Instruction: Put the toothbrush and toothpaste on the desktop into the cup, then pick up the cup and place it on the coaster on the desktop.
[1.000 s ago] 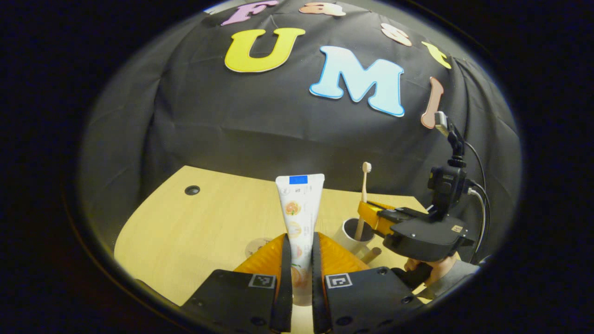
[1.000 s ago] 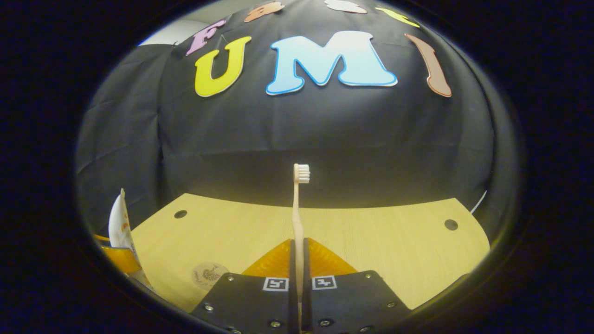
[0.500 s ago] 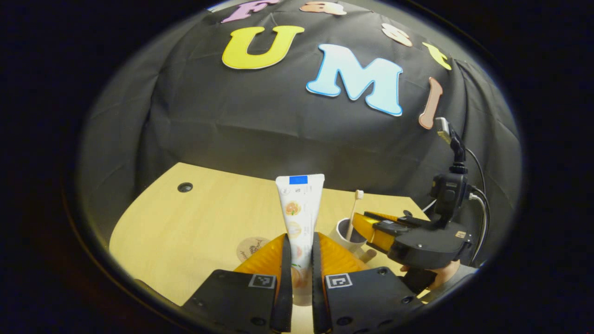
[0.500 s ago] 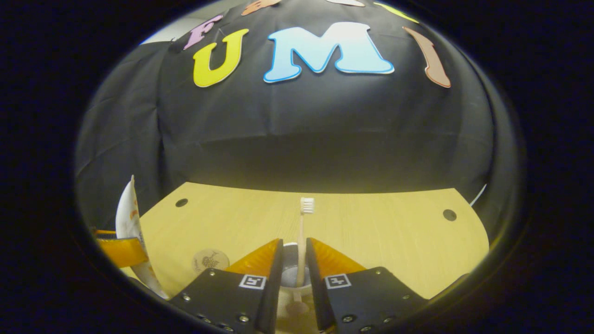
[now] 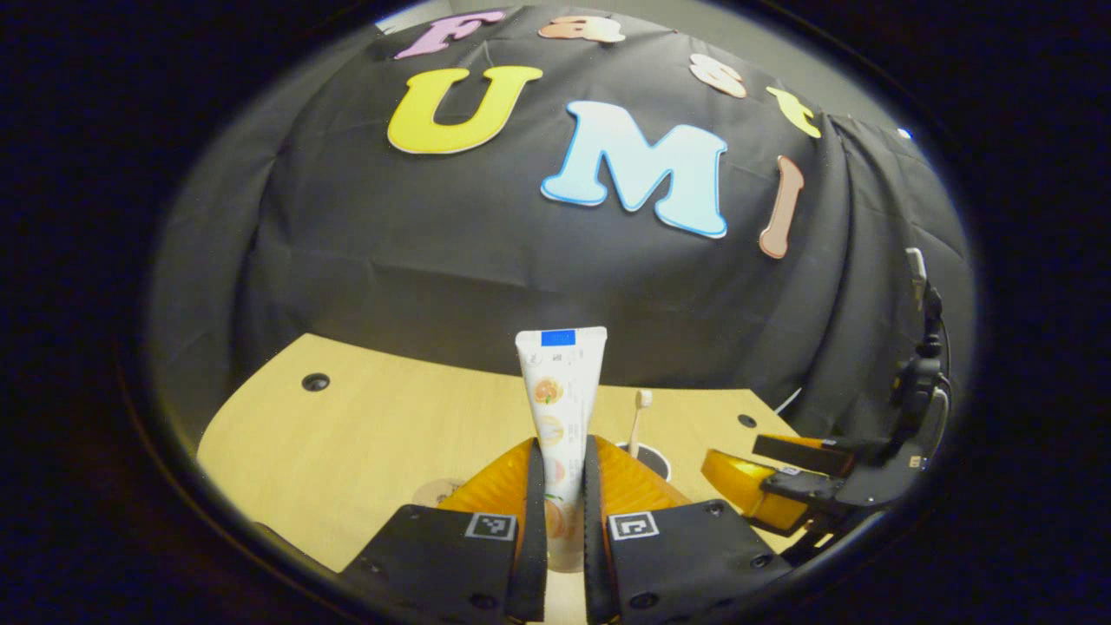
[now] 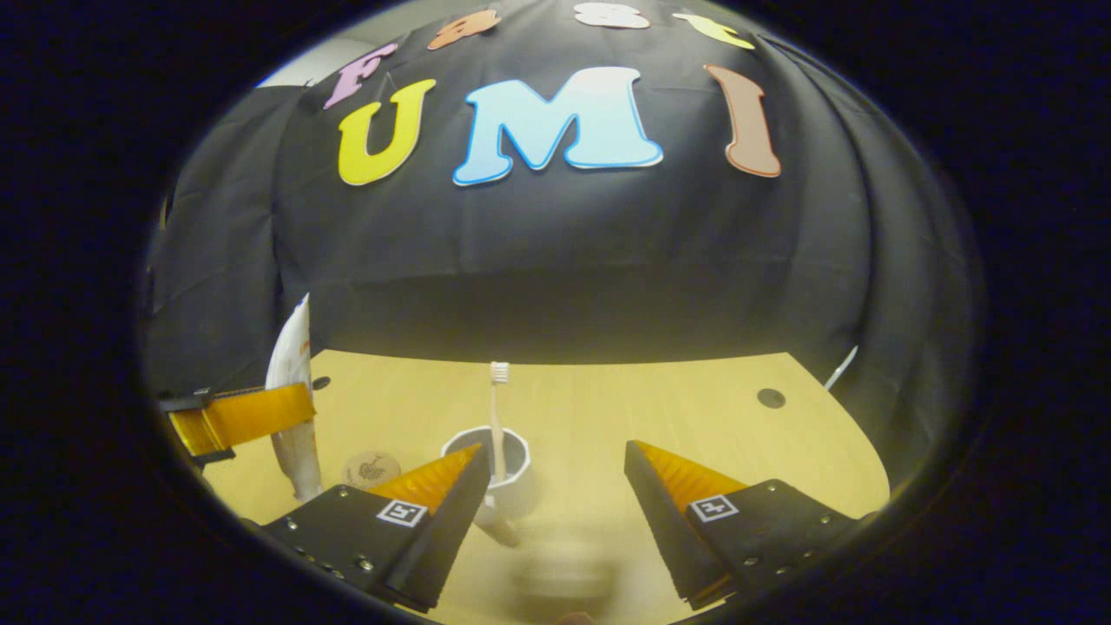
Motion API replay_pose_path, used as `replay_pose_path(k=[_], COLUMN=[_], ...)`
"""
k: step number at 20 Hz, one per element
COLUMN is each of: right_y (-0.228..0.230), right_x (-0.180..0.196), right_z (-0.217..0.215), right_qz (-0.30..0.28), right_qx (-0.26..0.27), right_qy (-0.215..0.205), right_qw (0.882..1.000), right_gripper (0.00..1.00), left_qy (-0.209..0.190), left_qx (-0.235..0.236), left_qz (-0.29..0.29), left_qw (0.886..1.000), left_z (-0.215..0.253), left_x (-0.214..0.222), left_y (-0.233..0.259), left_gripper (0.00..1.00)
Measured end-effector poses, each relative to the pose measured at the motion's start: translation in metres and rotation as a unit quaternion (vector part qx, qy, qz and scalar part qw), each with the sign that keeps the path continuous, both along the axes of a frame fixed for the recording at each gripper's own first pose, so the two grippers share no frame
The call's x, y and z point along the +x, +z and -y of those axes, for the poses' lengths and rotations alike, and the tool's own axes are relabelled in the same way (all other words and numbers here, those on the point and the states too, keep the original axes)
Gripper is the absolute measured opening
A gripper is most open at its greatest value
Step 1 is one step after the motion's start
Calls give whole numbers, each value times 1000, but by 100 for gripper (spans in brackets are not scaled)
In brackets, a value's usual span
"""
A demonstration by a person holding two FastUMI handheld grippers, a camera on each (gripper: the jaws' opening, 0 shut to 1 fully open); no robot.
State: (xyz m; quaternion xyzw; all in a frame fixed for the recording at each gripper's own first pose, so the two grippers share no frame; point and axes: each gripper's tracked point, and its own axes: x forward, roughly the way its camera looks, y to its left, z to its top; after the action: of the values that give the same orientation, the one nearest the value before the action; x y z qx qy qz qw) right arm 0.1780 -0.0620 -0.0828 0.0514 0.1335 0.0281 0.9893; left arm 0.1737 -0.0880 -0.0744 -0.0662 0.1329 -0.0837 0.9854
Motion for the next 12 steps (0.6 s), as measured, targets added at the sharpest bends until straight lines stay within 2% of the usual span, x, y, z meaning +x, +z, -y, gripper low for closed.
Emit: replay_pose_path(k=[6,9,12], right_y=[-23,-35,-45], right_x=[-52,-72,-86], right_z=[56,75,85], right_qz=[-43,-67,-88], right_qx=[1,6,15], right_qy=[-57,-79,-90], right_qw=[997,995,992], right_gripper=[93,94,94], left_qy=[-49,-66,-71], left_qx=[-48,-68,-62], left_qz=[110,132,135], left_qw=[992,987,986], left_z=[52,74,86], left_x=[51,76,97], left_y=[33,29,8], left_gripper=[24,24,24])
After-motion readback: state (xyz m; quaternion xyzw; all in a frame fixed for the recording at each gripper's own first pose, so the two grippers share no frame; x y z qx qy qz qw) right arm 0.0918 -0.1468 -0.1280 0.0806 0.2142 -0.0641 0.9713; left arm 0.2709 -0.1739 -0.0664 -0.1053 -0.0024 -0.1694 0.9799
